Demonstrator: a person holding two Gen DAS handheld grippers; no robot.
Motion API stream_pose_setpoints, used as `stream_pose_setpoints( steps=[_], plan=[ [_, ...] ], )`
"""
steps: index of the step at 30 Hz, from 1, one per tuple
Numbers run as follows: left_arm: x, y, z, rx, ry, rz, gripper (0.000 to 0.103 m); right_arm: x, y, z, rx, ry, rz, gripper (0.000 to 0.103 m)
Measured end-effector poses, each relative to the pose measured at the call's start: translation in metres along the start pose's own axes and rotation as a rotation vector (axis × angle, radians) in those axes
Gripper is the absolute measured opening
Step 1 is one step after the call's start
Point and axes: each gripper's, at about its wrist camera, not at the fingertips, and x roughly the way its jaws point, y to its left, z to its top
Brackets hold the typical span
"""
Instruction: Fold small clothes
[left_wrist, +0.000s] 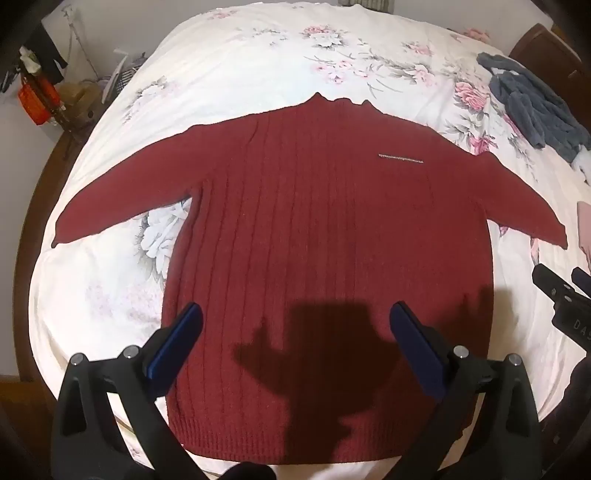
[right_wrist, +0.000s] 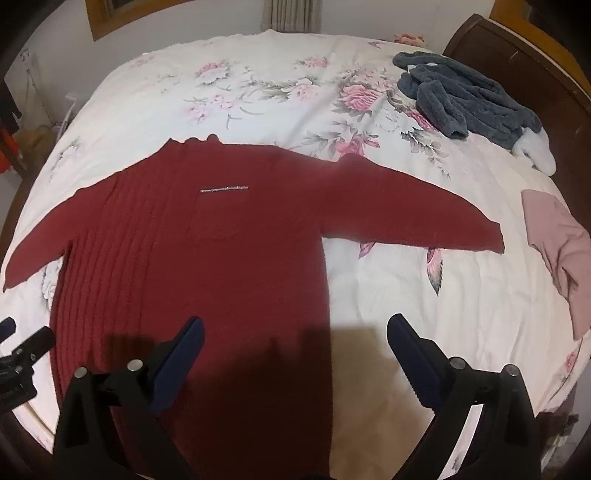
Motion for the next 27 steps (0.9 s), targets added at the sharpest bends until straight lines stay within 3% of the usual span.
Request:
stream_pose_setpoints(
  steps=[8,9,22,27],
  plan=[
    [0.001,0.006,0.000,0.000,-0.017,0.057,0.100,-0.003,0.000,0.006,0.028,-0.008,0.023,0.099],
    [0.007,0.012,0.002,0.027,0.014,0.010,0.100,-0.003,0.000,0.007,0.028,-0.008,0.024,0.099],
    [0.014,0.008,0.010,0.030,0.007,0.021,0.100,0.001,0.012,0.010,-0.010,-0.019,-0.003,0.099],
    [0.017,0.008,0.013,0.041,-0.003,0.053,0.100,0.008,0.014,0.014,-0.002,0.012,0.035,0.098]
  ],
)
